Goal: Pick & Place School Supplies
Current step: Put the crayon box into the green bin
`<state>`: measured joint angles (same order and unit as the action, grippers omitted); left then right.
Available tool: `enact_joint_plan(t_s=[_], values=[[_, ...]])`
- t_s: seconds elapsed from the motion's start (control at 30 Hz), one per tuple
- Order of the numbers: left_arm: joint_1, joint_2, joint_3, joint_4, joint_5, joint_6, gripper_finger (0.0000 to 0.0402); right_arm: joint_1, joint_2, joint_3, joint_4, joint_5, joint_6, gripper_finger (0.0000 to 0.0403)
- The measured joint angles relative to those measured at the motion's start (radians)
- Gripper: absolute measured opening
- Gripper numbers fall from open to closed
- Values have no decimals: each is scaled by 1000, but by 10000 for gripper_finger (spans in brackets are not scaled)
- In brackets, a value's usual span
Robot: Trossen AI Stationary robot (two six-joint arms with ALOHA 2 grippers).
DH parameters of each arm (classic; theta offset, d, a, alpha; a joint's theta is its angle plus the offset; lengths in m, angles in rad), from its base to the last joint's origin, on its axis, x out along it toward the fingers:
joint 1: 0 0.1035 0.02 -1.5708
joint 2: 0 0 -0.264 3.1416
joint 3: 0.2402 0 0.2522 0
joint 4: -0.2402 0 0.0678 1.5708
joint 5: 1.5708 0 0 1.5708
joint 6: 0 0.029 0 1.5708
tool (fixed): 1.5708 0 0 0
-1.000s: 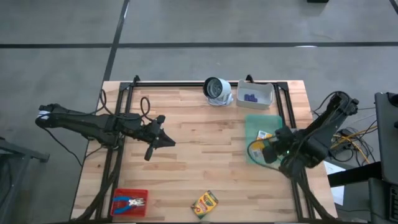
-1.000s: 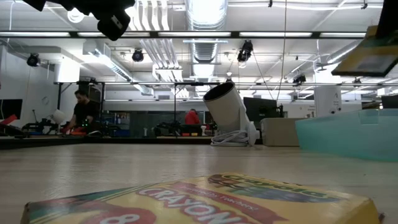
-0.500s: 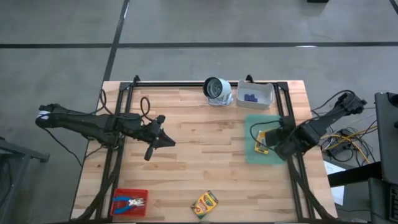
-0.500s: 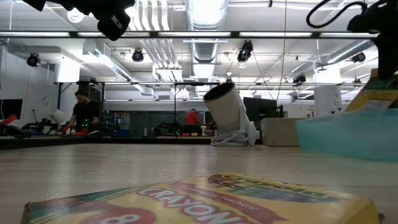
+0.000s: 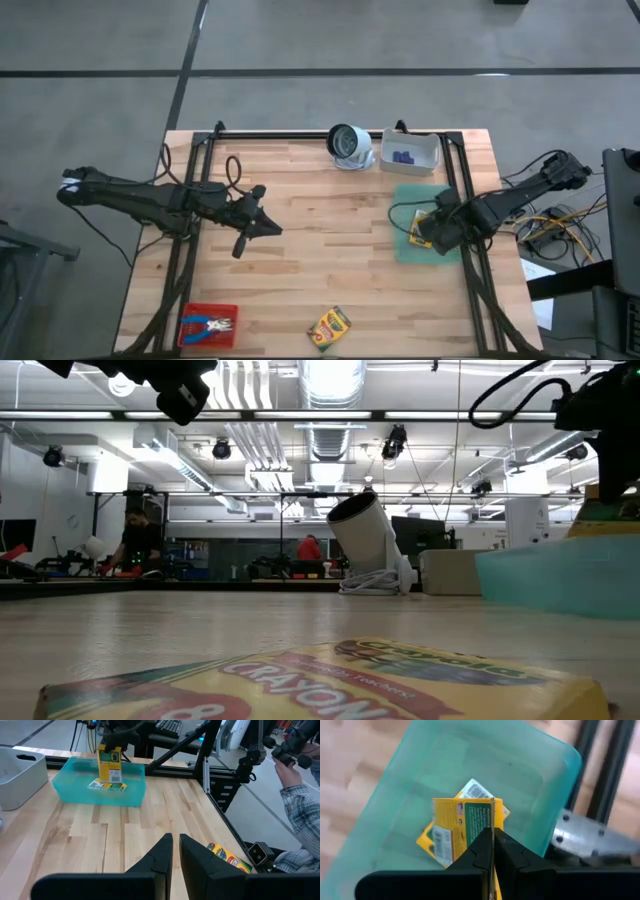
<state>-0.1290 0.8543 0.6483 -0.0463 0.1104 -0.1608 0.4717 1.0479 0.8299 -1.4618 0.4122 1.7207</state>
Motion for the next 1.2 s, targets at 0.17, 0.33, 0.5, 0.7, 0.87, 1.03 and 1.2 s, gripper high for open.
enact_joint_plan(t_s=[0.17,0.33,0.5,0.7,0.87,1.03,1.2], values=[[0,0,0,0,0,0,37,-29,19,0,80,-24,-311,8],[0,0,0,0,0,0,37,-67,23,0,119,-29,-417,8],[0,0,0,0,0,0,37,-109,23,0,147,-43,-472,8],[0,0,0,0,0,0,37,-150,24,-17,195,-46,-551,8],[0,0,0,0,0,0,37,-172,44,-49,221,-47,-569,8],[0,0,0,0,0,0,37,-174,70,-52,230,-47,-580,8],[0,0,0,0,0,0,37,-174,65,-52,242,-48,-572,9]])
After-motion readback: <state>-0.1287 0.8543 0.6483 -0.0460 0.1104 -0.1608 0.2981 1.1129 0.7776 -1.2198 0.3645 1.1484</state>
